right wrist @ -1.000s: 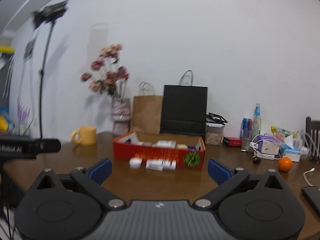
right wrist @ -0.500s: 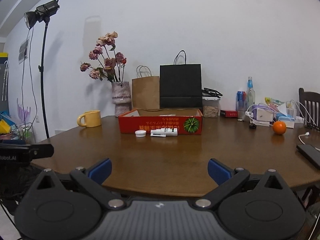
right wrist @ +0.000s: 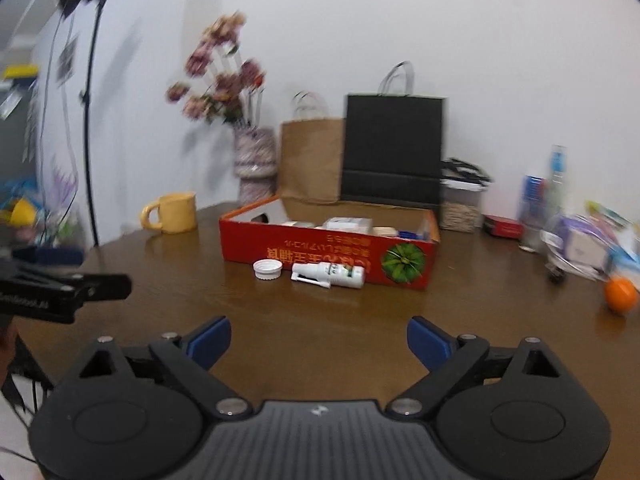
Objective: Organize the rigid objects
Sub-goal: 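Lift both tools away and move toward the white cap and spray bottle, then grasp the white bottle cap with the left tool while the right grasps the white spray bottle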
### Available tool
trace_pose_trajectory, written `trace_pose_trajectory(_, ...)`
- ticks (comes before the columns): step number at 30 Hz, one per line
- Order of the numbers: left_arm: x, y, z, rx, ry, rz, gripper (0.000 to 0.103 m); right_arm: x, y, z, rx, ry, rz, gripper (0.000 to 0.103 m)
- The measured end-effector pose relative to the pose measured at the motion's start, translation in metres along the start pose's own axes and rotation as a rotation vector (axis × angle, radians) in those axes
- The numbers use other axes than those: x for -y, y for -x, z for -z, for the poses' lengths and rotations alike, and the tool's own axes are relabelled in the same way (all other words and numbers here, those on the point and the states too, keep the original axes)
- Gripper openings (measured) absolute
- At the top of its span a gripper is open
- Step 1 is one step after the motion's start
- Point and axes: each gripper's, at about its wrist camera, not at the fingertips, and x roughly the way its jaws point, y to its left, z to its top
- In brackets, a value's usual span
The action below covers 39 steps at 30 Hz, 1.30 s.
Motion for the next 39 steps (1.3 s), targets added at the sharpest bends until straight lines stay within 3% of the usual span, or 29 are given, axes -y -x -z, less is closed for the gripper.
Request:
trace_pose_trajectory(7,-0.01,-0.111,-0.024,-0.11,-0.015,0.086,0.098,0.024,-0.116,-0.054,-0.066,0.052,-0.094,0.081)
trace_pose_trajectory(11,-0.015,-0.168,-0.034,-0.154,-0.039,0.059,0.093,0.03,-0.181,-0.067,-0.127,0.079,-0.143,0.072)
trace_pose_trajectory(15,-0.018,-0.207,-0.037,-0.199,-0.033,0.09,0.083,0.028,-0.219,-0.068,-0.189,0.124,-0.175,0.061)
trace_pose_trajectory(18,-0.019,-0.222,-0.037,-0.218,-0.032,0.126,0.072,0.029,-0.23,-0.063,-0.234,0.166,-0.174,0.061)
trace_pose_trajectory(20,-0.02,-0.226,-0.036,-0.225,-0.036,0.157,0.072,0.033,-0.227,-0.062,-0.273,0.178,-0.156,0.059)
trace_pose_trajectory(22,-0.023,-0.229,-0.035,-0.237,-0.015,0.196,0.069,0.043,-0.227,-0.062,-0.358,0.13,-0.202,0.04)
trace_pose_trajectory(24,-0.025,-0.233,-0.036,-0.245,-0.001,0.229,0.06,0.05,-0.23,-0.06,-0.416,0.095,-0.267,0.034)
trace_pose_trajectory(28,-0.023,-0.241,-0.038,-0.258,0.005,0.23,0.043,0.046,-0.238,-0.057,-0.373,0.086,-0.26,0.04)
trace_pose_trajectory(34,-0.027,-0.242,-0.039,-0.253,0.032,0.253,0.041,0.036,-0.244,-0.053,-0.344,0.087,-0.233,0.041)
trace_pose_trajectory(39,-0.022,-0.221,-0.038,-0.211,0.026,0.179,0.041,0.025,-0.223,-0.048,-0.333,0.08,-0.21,0.029)
